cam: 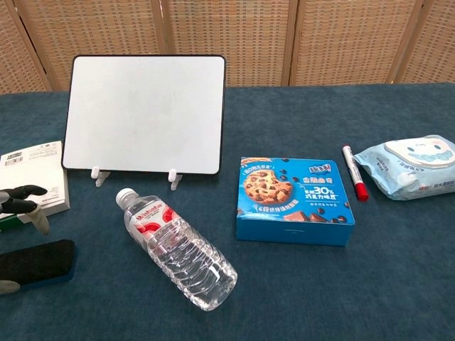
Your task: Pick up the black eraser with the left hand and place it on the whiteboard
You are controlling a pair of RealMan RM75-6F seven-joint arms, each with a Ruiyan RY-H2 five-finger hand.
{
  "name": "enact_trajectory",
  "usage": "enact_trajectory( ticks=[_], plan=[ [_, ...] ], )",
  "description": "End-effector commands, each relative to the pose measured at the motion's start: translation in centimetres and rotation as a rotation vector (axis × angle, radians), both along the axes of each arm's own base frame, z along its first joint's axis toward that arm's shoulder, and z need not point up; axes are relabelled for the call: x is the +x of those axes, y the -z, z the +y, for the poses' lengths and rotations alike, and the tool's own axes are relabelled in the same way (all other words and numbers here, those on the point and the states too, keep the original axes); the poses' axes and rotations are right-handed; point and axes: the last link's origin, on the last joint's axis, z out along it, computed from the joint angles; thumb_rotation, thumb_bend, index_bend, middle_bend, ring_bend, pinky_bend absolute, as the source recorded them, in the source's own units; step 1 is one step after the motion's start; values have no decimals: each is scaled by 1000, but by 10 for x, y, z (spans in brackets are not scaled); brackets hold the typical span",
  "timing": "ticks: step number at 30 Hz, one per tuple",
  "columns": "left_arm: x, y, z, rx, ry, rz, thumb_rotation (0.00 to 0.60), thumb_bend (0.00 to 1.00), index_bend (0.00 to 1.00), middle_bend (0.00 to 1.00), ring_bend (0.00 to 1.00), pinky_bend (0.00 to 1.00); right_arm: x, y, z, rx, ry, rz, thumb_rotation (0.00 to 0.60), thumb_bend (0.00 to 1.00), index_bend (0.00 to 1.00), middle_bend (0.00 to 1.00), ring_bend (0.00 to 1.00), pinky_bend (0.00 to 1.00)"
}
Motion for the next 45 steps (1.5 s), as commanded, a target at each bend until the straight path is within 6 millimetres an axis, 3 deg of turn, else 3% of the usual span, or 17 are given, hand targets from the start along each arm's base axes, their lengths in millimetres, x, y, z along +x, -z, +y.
enact_trajectory(
  ticks=[1, 20, 35, 45],
  plan=[
    [0, 3, 0, -10, 0, 6, 600, 0, 330, 0, 0, 0, 0, 0, 0, -1, 0, -1, 600, 53, 0, 0, 0, 0],
    [-1, 9, -1, -20, -9, 16, 600, 41, 351, 0, 0, 0, 0, -2, 0, -4, 0, -7, 600, 53, 0, 0, 0, 0],
    [-4, 12, 1, -7, -20, 7, 600, 288, 391, 0, 0, 0, 0, -2, 1, -6, -2, -7, 600, 53, 0, 0, 0, 0],
    [-1, 10, 2, 15, -8, 1, 600, 316, 396, 0, 0, 0, -1, -2, 1, -6, 1, -8, 600, 53, 0, 0, 0, 0]
  ],
)
